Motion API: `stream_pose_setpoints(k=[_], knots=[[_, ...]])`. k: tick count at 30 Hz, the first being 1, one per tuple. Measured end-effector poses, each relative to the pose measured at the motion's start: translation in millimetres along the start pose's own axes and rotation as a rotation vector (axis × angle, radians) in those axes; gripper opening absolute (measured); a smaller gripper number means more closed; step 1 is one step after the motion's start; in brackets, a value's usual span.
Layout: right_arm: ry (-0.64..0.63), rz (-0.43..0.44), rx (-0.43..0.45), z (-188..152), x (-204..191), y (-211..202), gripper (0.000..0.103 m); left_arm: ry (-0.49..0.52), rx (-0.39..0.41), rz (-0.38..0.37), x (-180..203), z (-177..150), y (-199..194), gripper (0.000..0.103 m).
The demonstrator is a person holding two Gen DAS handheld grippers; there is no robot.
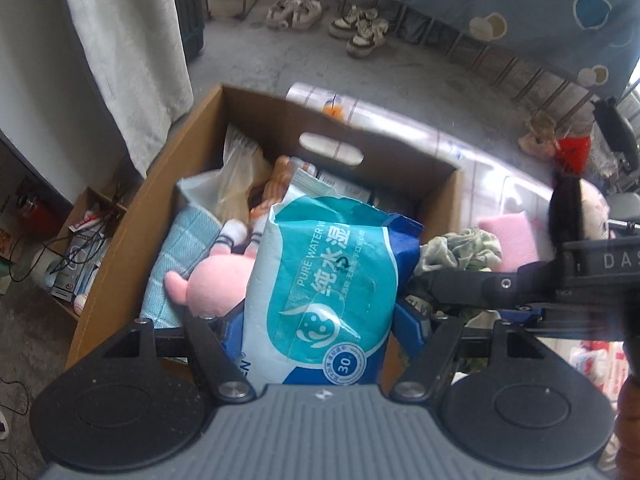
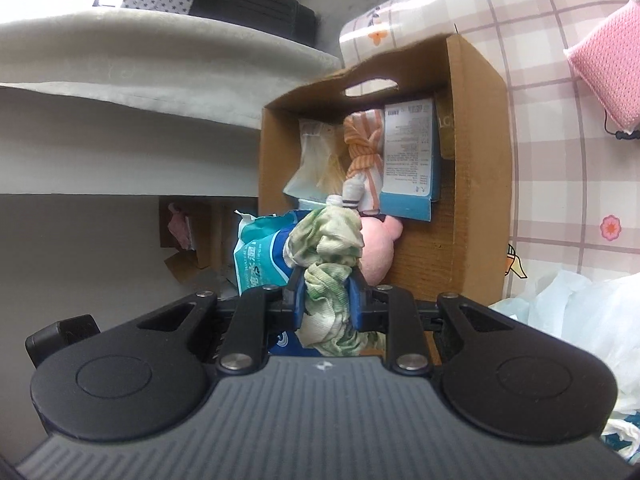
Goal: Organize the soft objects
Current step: 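Release the wipe pack from left tool while right tool drops the scrunchie in the box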
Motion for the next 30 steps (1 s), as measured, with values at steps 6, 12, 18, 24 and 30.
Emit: stream_pose_setpoints(k=[6, 12, 18, 24, 30], knots=[[-0.069, -0.2, -0.047, -4.1, 8.0, 45.5, 0.022, 0.035, -0.083, 0.003, -22.2, -17.6, 50.1, 0.072], [-0.189, -0.365, -0.069, 1.1, 6.4, 68.6, 0.032, 0.089, -0.162, -0.039, -19.5, -34.4, 90.8, 0.07], [-0.253, -0.417, -0.056, 3.6, -0.8, 76.6, 0.053, 0.158, -0.156, -0.095, -10.0, -37.1, 118.1, 0.073], [-0.27, -0.397, -0.007, 0.5, -8.0, 67.1, 0.067, 0.217, -0.153, -0.059, -5.9, -39.5, 127.5, 0.079], [-0.224, -0.27, 0.091, 1.3, -7.5, 29.4, 0.073, 0.18, -0.119, -0.074, -8.6, -34.6, 110.6, 0.083]])
Point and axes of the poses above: each gripper's, at about its wrist camera, not at the fingertips, and y roughly the way its jaws point, x to its right, z to its top, the point moved 3 cm from there along y, roughly the way its jaws point
